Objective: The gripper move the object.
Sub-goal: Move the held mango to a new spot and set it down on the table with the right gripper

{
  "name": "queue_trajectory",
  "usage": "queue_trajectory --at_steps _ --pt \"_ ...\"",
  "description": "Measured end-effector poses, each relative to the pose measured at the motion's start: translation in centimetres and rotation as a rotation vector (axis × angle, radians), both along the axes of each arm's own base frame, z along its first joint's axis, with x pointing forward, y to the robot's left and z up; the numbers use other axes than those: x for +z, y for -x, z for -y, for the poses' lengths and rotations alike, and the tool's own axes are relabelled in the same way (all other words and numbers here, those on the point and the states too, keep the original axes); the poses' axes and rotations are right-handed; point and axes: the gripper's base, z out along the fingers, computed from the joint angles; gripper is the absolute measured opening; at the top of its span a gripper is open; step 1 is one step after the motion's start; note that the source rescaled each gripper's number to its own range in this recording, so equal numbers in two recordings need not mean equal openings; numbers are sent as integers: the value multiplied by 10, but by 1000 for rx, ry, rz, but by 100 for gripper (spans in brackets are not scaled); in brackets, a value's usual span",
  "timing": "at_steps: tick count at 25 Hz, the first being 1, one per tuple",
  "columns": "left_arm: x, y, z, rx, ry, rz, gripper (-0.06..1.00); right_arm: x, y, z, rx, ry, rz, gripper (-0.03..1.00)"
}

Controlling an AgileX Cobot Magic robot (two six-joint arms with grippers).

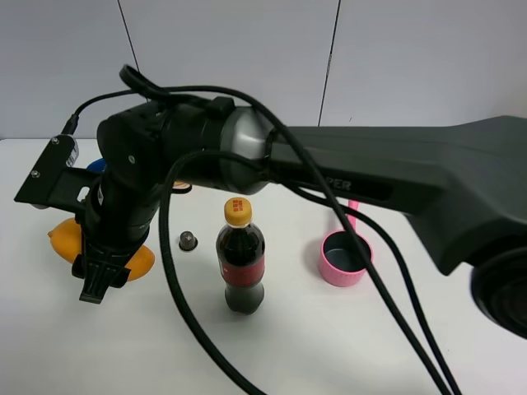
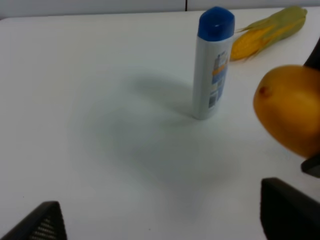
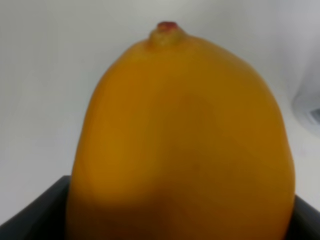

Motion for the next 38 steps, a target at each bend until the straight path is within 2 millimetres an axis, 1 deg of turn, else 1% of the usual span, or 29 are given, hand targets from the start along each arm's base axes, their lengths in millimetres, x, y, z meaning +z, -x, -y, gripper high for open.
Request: queue_trajectory --at_steps 4,13,28,34,38 --pt "0 0 0 0 0 0 100 -25 0 -7 5 27 -4 0" --pt "0 0 0 0 0 0 100 -63 4 -14 41 106 10 0" --pt "0 0 0 0 0 0 100 -102 -1 -13 72 199 45 0" --pt "0 0 0 -1 -1 0 100 -104 -2 -15 69 184 54 0" --pt "0 0 0 -1 -1 0 100 -114 -2 -14 70 201 45 0"
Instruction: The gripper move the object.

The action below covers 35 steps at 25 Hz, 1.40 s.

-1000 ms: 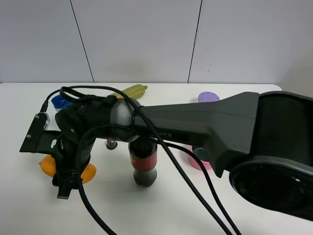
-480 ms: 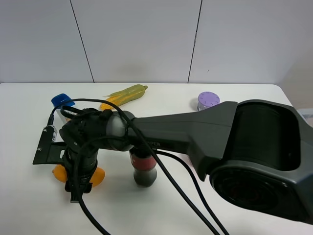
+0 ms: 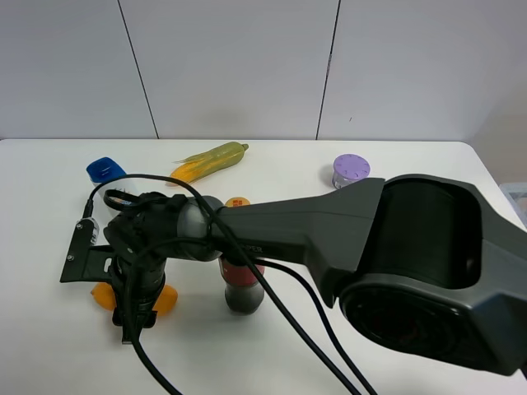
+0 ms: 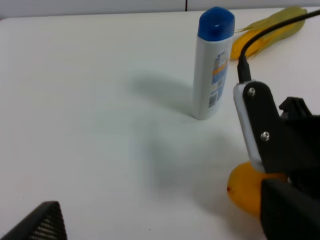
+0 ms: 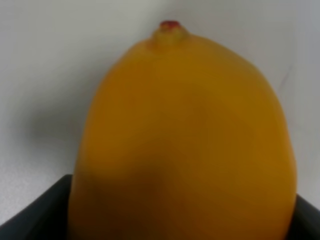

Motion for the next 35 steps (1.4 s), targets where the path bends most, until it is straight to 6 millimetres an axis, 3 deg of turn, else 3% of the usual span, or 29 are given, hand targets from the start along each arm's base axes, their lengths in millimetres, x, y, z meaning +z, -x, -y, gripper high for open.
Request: queue_trajectory --at_steps 13,17,20,29,32,35 --pt "0 0 0 0 0 0 100 -3 0 1 -33 12 -13 3" --pt "0 0 0 0 0 0 100 1 -1 1 -32 11 0 55" --pt "0 0 0 0 0 0 100 2 -1 1 -36 1 3 65" --pt "0 0 0 0 0 0 100 16 0 2 -39 -3 2 69" --pt "0 0 0 0 0 0 100 35 2 6 -55 -2 -9 69" --pt "0 0 0 0 0 0 100 78 5 11 -75 -52 -8 69"
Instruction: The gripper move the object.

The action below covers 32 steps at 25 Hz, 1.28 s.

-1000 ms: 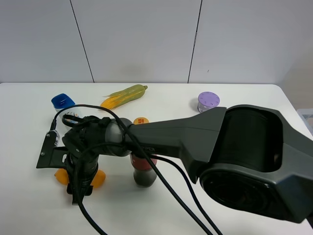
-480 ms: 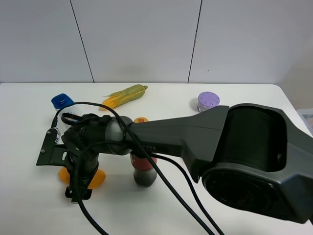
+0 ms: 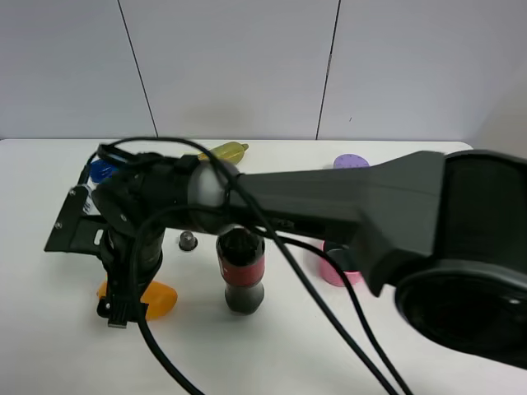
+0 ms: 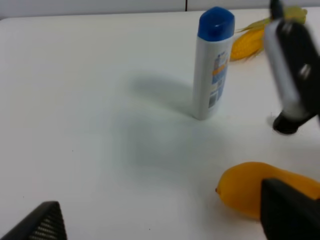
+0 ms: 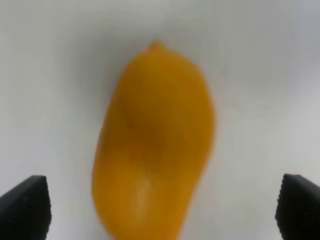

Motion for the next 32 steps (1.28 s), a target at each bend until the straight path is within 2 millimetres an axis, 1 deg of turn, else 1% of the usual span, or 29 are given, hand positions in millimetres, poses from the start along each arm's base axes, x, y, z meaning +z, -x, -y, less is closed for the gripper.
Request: queue_trajectory --at_steps 2,5,8,11,13,15,18,21,25,28,32 --pt "0 0 0 0 0 0 100 36 4 7 -19 -53 6 69" --pt "0 0 0 0 0 0 100 82 10 21 -66 -109 -2 69" --pt "0 0 0 0 0 0 100 118 6 42 -150 -146 -5 69" --pt "0 0 0 0 0 0 100 149 -11 71 -261 -175 33 69" --pt "0 0 0 0 0 0 100 168 -31 97 -353 -200 67 69" --pt "0 0 0 0 0 0 100 184 -51 125 -450 -211 101 69" --pt "0 0 0 0 0 0 100 201 -81 176 -603 -195 131 69" --pt "0 0 0 0 0 0 100 212 -102 228 -750 -148 142 69" --pt "0 0 0 0 0 0 100 222 -121 296 -940 -75 165 69" --pt "0 0 0 0 0 0 100 232 -126 336 -1055 -71 202 69" --pt "0 0 0 0 0 0 100 244 -122 381 -1182 -79 230 69"
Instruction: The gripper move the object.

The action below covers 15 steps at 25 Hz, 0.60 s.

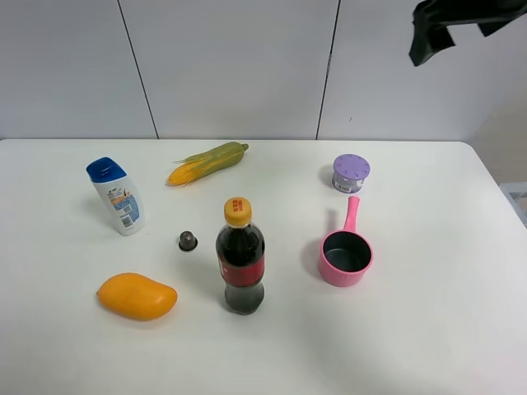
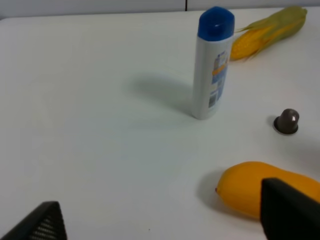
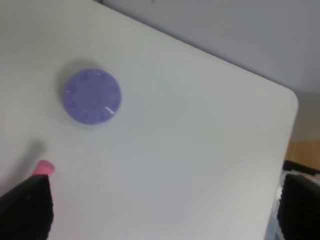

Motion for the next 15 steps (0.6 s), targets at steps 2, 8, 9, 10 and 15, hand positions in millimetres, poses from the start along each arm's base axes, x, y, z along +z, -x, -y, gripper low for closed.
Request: queue_trajectory --at_steps 2,8,9,10,15 --pt "0 0 0 0 0 0 100 5 7 24 -68 -2 12 69" --pt "0 0 0 0 0 0 100 17 51 87 -279 -5 44 69" --pt "0 0 0 0 0 0 100 17 62 94 -307 -4 46 69" --pt "0 0 0 0 0 0 100 15 75 99 -331 -3 45 69" --pt "0 0 0 0 0 0 100 0 140 104 -399 -8 42 69"
